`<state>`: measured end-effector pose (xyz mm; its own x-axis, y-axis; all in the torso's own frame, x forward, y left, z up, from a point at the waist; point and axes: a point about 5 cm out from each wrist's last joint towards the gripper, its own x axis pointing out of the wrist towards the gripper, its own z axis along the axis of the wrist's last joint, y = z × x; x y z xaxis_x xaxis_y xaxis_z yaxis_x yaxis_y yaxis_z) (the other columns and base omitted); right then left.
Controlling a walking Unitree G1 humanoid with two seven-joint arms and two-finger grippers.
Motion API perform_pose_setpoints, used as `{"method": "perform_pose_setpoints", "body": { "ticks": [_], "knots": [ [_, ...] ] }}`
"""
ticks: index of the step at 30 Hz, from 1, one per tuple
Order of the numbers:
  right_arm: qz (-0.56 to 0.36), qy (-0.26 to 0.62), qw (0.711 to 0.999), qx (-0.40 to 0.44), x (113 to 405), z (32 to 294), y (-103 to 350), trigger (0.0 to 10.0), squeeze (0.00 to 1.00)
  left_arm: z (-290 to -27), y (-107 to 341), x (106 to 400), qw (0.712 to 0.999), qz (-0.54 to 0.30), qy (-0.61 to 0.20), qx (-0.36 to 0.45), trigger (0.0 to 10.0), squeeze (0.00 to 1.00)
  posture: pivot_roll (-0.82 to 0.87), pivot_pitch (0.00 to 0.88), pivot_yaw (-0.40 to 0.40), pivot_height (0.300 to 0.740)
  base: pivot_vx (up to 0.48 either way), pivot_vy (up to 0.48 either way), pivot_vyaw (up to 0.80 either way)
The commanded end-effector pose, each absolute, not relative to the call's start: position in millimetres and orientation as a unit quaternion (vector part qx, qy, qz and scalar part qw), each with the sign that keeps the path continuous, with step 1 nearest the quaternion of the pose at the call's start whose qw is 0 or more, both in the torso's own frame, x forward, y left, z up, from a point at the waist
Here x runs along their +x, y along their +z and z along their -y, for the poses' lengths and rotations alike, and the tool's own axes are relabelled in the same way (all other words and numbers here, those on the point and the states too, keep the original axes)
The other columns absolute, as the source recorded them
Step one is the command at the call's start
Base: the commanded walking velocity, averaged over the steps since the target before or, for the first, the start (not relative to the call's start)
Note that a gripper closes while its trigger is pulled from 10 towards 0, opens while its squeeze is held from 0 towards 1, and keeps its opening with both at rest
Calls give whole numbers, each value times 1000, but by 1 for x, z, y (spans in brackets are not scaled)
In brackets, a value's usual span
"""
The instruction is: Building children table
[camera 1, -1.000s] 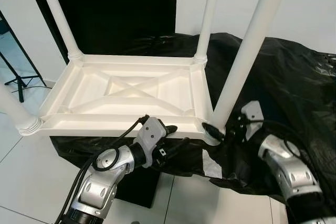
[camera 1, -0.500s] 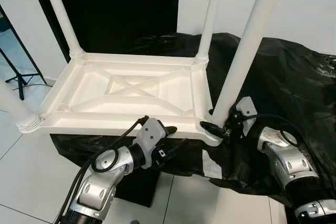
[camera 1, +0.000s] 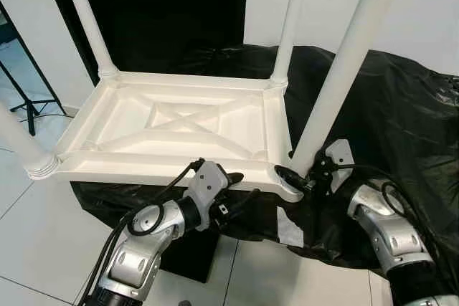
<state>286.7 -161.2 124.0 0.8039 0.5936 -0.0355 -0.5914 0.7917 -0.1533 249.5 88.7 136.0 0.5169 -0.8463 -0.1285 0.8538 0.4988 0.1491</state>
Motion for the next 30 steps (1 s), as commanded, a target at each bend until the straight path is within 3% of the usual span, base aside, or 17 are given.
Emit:
{"method": "perform_pose_setpoints", "body": {
  "ticks": [1,9,10,13,23,24,25,26,30],
  "knots": [
    [-8,272,957,-98,285,165,118,10000,0,-86,135,250,868,-21,-487,99,10000,0,-5,0,-35,740,0,0,0],
    [-17,178,982,-68,278,151,108,10000,0,-86,134,250,865,-23,-490,99,10000,0,-11,0,-30,740,0,0,0],
    [-27,106,993,-49,276,142,103,10000,0,-87,133,250,865,-24,-490,101,10000,0,-5,0,-35,740,0,0,0],
    [-34,50,997,-39,275,136,102,10000,0,-87,133,250,867,-24,-487,101,10000,0,-2,0,-38,740,0,0,0],
    [-24,48,998,-29,276,127,109,10000,0,-87,133,250,868,-24,-486,101,10000,0,-8,0,-37,740,0,0,0],
    [-20,54,998,-28,277,128,110,10000,910,-87,133,250,868,-23,-486,101,10000,0,-8,0,-37,740,0,0,0],
    [-20,54,998,-28,277,128,110,10000,910,-87,133,250,868,-23,-486,101,10000,0,-8,0,-37,740,0,0,0],
    [-15,56,998,-27,277,130,112,10000,1000,-87,133,251,868,-23,-486,101,10000,0,-7,0,-39,740,0,0,0],
    [-4,83,996,-25,276,139,117,10000,1000,-87,133,251,869,-23,-484,102,10000,0,-5,0,-38,740,0,0,0]
  ]
}}
